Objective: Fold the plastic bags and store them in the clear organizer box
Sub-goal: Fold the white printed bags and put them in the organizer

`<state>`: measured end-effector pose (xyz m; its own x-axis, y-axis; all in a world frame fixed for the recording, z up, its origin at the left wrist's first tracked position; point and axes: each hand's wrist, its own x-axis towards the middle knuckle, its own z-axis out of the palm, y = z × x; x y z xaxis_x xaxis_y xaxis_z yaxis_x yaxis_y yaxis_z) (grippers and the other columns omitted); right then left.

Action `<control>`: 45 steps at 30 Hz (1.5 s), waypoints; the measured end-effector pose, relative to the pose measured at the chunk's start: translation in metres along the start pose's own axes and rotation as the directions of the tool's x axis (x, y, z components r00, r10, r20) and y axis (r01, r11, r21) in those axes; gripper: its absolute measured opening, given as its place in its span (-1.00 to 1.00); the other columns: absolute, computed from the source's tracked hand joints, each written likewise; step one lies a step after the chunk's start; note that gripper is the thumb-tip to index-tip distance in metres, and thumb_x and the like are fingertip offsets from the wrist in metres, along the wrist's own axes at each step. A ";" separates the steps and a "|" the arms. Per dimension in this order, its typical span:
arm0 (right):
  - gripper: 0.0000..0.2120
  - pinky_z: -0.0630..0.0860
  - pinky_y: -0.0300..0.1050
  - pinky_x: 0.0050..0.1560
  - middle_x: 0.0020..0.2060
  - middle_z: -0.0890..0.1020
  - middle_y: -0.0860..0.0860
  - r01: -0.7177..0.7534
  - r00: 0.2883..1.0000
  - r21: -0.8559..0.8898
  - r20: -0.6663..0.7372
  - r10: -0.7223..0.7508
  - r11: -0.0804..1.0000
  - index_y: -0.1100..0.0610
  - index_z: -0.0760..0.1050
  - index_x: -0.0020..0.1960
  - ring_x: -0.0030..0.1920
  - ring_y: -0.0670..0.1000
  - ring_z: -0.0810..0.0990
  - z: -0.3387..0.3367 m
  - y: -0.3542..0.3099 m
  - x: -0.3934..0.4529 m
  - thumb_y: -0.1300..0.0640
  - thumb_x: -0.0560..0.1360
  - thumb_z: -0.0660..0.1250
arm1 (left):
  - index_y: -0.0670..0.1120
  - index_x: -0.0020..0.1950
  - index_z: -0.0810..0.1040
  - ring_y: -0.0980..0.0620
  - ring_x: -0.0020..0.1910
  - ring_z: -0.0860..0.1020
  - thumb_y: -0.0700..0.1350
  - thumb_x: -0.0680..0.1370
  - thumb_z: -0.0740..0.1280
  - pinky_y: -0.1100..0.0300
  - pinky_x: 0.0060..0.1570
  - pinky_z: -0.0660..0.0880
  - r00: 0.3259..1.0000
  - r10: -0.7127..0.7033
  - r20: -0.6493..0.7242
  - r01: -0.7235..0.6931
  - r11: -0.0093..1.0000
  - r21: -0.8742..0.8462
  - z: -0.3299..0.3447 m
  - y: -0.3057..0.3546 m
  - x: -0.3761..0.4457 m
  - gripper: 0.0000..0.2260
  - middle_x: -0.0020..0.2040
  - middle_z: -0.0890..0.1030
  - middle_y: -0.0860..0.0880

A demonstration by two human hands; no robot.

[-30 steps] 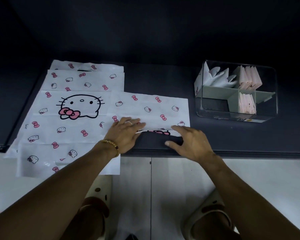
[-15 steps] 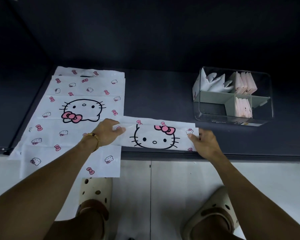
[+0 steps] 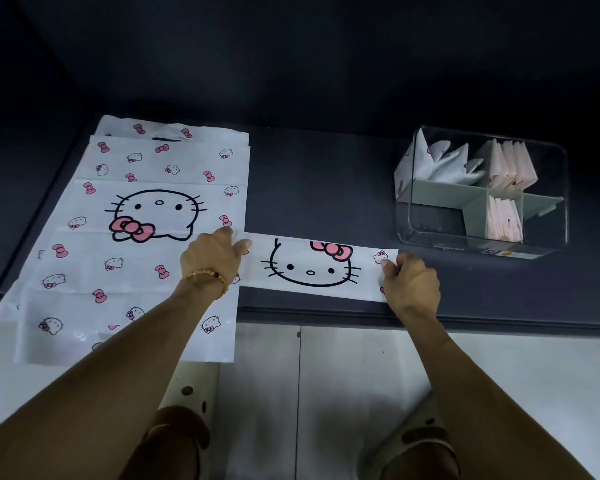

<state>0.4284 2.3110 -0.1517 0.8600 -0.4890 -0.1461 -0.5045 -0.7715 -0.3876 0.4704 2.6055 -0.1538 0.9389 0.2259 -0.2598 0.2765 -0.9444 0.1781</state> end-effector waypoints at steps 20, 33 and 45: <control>-0.62 0.47 0.12 0.03 0.11 0.55 0.20 0.341 0.886 -0.305 -0.213 -0.412 0.889 0.22 0.47 0.17 0.07 0.23 0.54 0.002 -0.035 -0.023 0.20 0.39 0.44 | -0.09 0.55 -0.14 -0.01 0.54 -0.10 0.14 0.60 -0.21 -0.01 0.50 -0.09 0.762 0.641 0.091 -0.636 0.716 0.289 0.026 0.006 -0.022 -0.44 0.57 -0.06 -0.04; -0.41 -0.01 0.07 0.52 0.54 0.07 0.06 0.744 0.669 -0.273 0.300 -0.680 0.610 0.17 0.04 0.55 0.54 0.04 0.01 0.037 -0.017 -0.025 -0.11 0.62 -0.17 | -0.11 0.55 -0.13 -0.08 0.54 -0.12 0.21 0.58 -0.29 -0.03 0.49 -0.13 0.750 0.649 0.125 -0.649 0.688 0.325 0.021 0.003 -0.020 -0.38 0.57 -0.06 -0.08; -0.45 0.15 0.09 0.44 0.50 0.21 0.15 0.648 0.761 -0.317 0.224 -0.609 0.693 0.15 0.17 0.51 0.50 0.15 0.17 0.004 0.014 -0.039 -0.12 0.62 -0.03 | -0.08 0.56 -0.06 -0.07 0.54 -0.06 0.24 0.55 -0.28 -0.04 0.48 -0.10 0.774 0.625 0.099 -0.620 0.717 0.319 0.021 0.004 -0.021 -0.34 0.56 0.02 -0.05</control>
<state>0.3883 2.3209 -0.1553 0.9788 0.1891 -0.0785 0.1834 -0.9802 -0.0745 0.4477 2.5914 -0.1679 0.8791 -0.4396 -0.1841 -0.4494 -0.8932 -0.0136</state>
